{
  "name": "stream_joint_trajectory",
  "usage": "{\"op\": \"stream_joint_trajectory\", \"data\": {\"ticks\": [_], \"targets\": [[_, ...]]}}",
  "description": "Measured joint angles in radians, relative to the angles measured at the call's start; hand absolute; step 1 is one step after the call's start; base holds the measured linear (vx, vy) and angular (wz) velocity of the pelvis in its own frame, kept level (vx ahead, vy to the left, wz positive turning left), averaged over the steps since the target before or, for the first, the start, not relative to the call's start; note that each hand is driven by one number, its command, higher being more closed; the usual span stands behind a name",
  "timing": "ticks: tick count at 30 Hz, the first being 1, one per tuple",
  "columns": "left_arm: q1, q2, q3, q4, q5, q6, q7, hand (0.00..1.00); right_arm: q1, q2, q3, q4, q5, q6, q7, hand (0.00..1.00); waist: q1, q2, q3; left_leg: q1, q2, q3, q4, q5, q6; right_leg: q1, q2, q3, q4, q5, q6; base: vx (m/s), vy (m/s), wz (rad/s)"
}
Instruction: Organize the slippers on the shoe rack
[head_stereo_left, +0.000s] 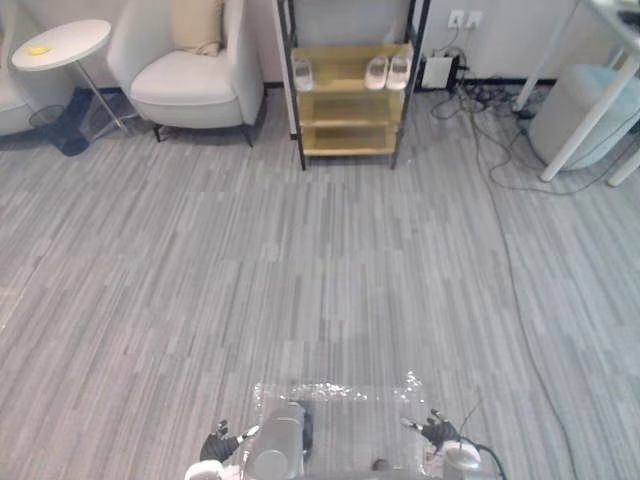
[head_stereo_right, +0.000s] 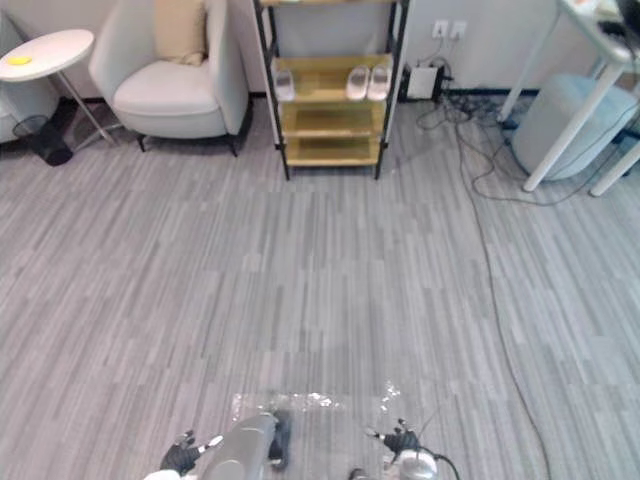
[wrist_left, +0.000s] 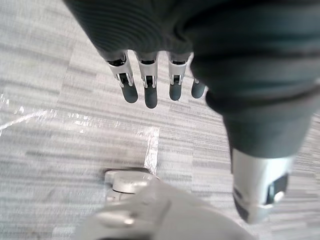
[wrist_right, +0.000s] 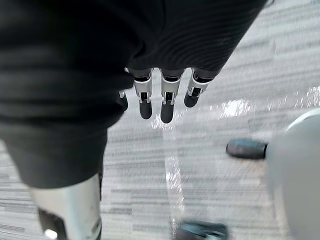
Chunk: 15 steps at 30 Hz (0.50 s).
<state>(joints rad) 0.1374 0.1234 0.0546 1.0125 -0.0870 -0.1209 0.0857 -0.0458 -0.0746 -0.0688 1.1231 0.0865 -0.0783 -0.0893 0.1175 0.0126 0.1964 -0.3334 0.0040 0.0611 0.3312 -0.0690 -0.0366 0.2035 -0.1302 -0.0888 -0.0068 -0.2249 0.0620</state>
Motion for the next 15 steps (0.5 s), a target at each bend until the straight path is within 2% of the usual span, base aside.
{"op": "stream_joint_trajectory", "data": {"ticks": [1,2,3,5,6,7,8,10,12,13,14,15], "targets": [[-0.005,0.008,0.002,0.0,0.0,0.0,0.0,0.0,0.001,0.011,0.003,0.0,-0.001,0.0,0.003,0.0,0.0,-0.016,0.002,-0.004,-0.007,0.011,0.023,-0.028,0.006,-0.005,-0.014,0.008,0.033,-0.008,0.008,0.54,0.234,-0.39],[-0.012,0.012,0.005,0.001,0.0,0.001,-0.001,0.0,-0.01,0.023,0.002,0.0,-0.002,-0.001,0.004,0.0,0.009,-0.025,0.001,0.008,-0.007,0.032,0.04,-0.068,0.021,-0.075,-0.029,0.025,0.193,-0.025,0.035,0.46,0.172,-0.4],[-0.009,0.011,0.003,0.002,0.002,0.002,0.0,0.0,-0.011,0.029,0.003,0.0,-0.006,-0.001,0.007,0.0,0.014,-0.025,0.002,0.058,0.001,0.05,0.03,-0.086,0.027,-0.137,-0.032,0.05,0.368,-0.016,0.05,0.44,0.185,-0.46],[-0.001,0.016,-0.006,0.003,0.004,0.003,-0.001,0.0,0.001,0.036,0.004,0.0,-0.007,-0.001,0.013,0.0,0.011,-0.028,0.005,0.164,0.002,0.066,0.013,-0.118,0.046,-0.193,-0.046,0.053,0.614,0.026,0.127,0.48,0.155,-0.28],[-0.001,0.022,-0.017,0.002,0.005,0.003,-0.002,0.0,0.005,0.033,0.005,-0.006,-0.008,-0.003,0.015,0.0,0.006,-0.03,0.006,0.25,0.002,0.071,-0.006,-0.148,0.051,-0.238,-0.057,0.026,0.797,0.024,0.124,0.58,0.127,-0.15],[-0.005,0.029,-0.024,0.002,0.005,0.003,-0.001,0.0,-0.003,0.033,0.009,-0.007,-0.008,-0.003,0.015,0.0,0.003,-0.031,0.008,0.317,0.001,0.07,-0.035,-0.16,0.053,-0.267,-0.066,-0.021,0.878,-0.004,0.084,0.47,0.078,-0.06],[-0.009,0.033,-0.028,0.001,0.004,0.002,-0.001,0.0,-0.002,0.033,0.022,-0.007,-0.008,-0.003,0.015,0.0,-0.004,-0.036,0.005,0.355,0.004,0.068,-0.057,-0.162,0.053,-0.29,-0.068,-0.062,0.885,-0.026,0.055,0.46,0.023,0.03],[-0.028,0.033,-0.032,-0.001,0.004,0.001,-0.001,0.0,-0.011,0.035,0.047,-0.009,-0.008,-0.006,0.02,0.0,-0.012,-0.036,0.005,0.427,0.036,0.064,-0.109,-0.162,0.053,-0.364,-0.035,-0.149,0.774,-0.066,0.005,0.39,-0.027,0.03],[-0.048,0.029,-0.032,-0.001,0.004,0.002,0.0,0.0,-0.026,0.03,0.048,-0.011,-0.008,-0.008,0.021,0.0,-0.018,-0.027,0.011,0.458,0.065,0.048,-0.138,-0.163,0.053,-0.424,0.017,-0.157,0.571,-0.045,-0.002,0.41,-0.084,0.16],[-0.06,0.028,-0.032,-0.002,0.005,0.001,0.0,0.0,-0.036,0.025,0.055,-0.01,-0.009,-0.008,0.021,0.0,-0.029,-0.028,0.015,0.48,0.075,0.031,-0.167,-0.163,0.052,-0.452,0.048,-0.125,0.357,0.039,0.014,0.5,-0.16,0.46],[-0.065,0.033,-0.031,-0.004,0.005,-0.001,0.005,0.0,-0.043,0.025,0.065,-0.011,-0.009,-0.008,0.02,0.0,-0.035,-0.044,0.017,0.505,0.059,0.014,-0.191,-0.173,0.035,-0.452,0.052,-0.082,0.178,0.145,0.031,0.49,-0.188,0.58],[-0.064,0.037,-0.031,-0.003,0.006,0.0,0.009,0.0,-0.041,0.024,0.071,-0.011,-0.01,-0.006,0.019,0.0,-0.04,-0.053,0.018,0.528,0.048,0.003,-0.192,-0.199,0.002,-0.455,0.044,-0.058,0.156,0.192,0.031,0.44,-0.23,0.67]]}}
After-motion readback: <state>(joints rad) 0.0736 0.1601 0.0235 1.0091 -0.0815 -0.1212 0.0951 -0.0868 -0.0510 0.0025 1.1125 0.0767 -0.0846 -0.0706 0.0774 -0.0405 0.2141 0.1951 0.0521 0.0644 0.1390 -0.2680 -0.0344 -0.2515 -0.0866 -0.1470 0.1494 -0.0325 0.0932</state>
